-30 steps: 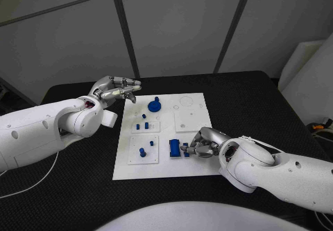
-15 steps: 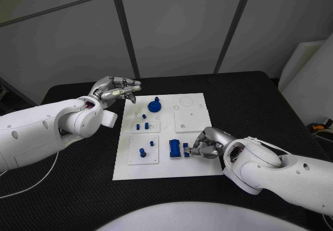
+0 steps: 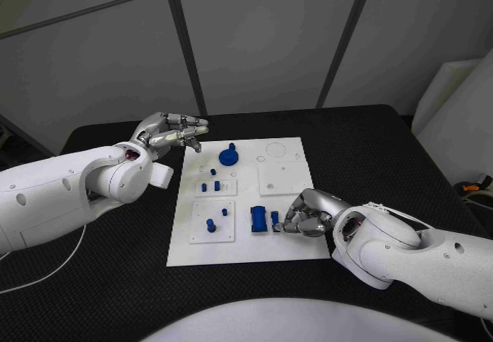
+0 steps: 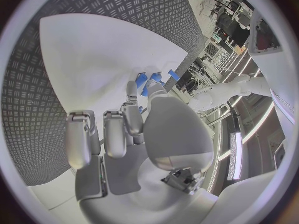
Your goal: Assemble the parts on the task board
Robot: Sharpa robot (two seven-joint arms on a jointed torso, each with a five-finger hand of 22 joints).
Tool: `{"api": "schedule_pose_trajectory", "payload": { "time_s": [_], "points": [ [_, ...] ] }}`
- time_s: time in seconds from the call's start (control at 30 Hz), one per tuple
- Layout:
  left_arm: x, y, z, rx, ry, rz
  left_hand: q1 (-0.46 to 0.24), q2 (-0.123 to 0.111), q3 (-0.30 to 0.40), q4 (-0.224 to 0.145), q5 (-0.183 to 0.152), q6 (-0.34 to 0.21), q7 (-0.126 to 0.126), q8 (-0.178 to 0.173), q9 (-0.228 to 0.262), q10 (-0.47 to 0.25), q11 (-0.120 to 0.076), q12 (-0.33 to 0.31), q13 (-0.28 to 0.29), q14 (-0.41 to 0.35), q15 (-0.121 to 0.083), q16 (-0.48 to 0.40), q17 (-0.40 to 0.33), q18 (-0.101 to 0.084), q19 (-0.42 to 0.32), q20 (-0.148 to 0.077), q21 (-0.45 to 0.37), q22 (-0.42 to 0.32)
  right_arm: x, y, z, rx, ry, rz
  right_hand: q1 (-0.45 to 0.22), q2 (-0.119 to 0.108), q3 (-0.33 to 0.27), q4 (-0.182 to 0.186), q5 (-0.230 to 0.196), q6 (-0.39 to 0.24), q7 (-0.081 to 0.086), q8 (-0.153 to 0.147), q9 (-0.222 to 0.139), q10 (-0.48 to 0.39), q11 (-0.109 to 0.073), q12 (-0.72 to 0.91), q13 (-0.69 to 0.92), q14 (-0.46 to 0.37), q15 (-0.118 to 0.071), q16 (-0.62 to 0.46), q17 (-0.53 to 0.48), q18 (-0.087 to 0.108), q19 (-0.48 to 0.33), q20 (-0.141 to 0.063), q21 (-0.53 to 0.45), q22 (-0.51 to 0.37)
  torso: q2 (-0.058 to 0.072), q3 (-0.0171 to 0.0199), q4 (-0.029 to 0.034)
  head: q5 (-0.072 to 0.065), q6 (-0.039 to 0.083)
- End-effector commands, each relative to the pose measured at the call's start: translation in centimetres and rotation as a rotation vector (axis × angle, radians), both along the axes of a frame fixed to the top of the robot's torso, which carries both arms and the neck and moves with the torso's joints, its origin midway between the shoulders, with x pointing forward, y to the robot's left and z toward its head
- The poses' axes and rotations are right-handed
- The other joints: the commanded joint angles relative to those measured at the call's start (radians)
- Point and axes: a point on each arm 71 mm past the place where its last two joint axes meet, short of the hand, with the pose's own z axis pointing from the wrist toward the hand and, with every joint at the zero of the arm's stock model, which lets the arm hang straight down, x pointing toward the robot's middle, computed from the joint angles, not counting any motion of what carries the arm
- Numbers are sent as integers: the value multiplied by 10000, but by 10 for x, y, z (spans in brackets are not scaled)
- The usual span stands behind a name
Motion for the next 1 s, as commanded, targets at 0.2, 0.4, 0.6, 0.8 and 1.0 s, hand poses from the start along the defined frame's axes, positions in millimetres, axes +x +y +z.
{"api": "schedule_pose_trajectory", "payload": {
  "time_s": [0.2,0.4,0.6,0.8,1.0],
  "points": [
    [0,-1,1,-60,-71,-32,35,52,-60,-5,-1,-70,-17,39,-13,-77,-4,40,9,-77,9,-40,-15,-178,57,18,-52,-12,3,2,-4,-135,122,257,293,122,-5,-84,32,-80,19,31,12,25,-1,-44,146,716,-77,-5,964,-103,953,-44,8,2550,6,3,8,8,-18],
    [0,-1,2,-61,-78,-30,35,52,-60,-5,-1,-70,-17,39,-13,-77,-4,40,9,-77,9,-40,-15,-178,57,18,-52,-12,8,5,-8,-232,179,272,486,174,-16,-157,5,-90,12,37,14,22,-8,-51,149,715,-82,-8,960,-102,951,-48,5,2549,1,3,4,36,-40],
    [0,-1,2,-64,-82,-34,35,52,-60,-5,-1,-70,-17,39,-13,-77,-4,40,9,-77,9,-40,-15,-178,57,18,-52,-12,11,7,-9,-168,75,120,580,245,-11,-179,-20,-85,11,46,16,31,-11,-32,166,716,-86,-5,966,-105,957,-51,13,2553,4,6,1,46,-43],
    [0,-1,2,-61,-85,-26,35,52,-60,-5,-1,-70,-17,39,-13,-77,-4,40,9,-77,9,-40,-15,-178,57,18,-52,-12,11,6,-7,-14,-125,27,552,283,-39,-138,8,-79,16,52,17,38,-7,-22,174,718,-85,-1,974,-106,961,-52,18,2556,0,6,-7,49,-33],
    [0,0,1,-49,-70,-8,35,52,-60,-5,-1,-70,-17,39,-13,-77,-4,40,9,-77,9,-40,-15,-178,57,18,-52,-12,8,4,3,839,-864,31,487,262,-141,-62,118,-126,36,31,6,9,7,-95,129,710,-76,-28,931,-103,952,-49,5,2549,-26,14,-8,51,36]
  ]
}}
